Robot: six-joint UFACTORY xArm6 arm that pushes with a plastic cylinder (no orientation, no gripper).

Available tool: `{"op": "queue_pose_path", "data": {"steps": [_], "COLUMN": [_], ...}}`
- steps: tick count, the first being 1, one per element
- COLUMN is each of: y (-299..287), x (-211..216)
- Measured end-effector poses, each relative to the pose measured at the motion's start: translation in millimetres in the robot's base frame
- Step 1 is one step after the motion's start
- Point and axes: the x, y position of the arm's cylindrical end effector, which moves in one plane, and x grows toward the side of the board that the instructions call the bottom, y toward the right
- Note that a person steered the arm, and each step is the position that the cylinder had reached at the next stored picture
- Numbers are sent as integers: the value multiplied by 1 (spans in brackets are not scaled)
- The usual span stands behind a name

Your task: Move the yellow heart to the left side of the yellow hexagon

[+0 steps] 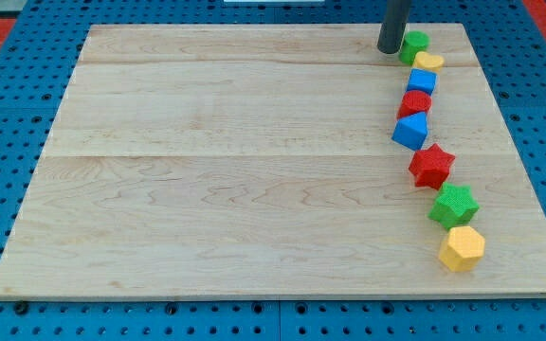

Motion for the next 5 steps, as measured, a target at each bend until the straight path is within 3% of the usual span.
{"op": "queue_pose_path", "data": {"steps": [1,3,5], "y": [0,6,115], "x": [0,-47,-30]}}
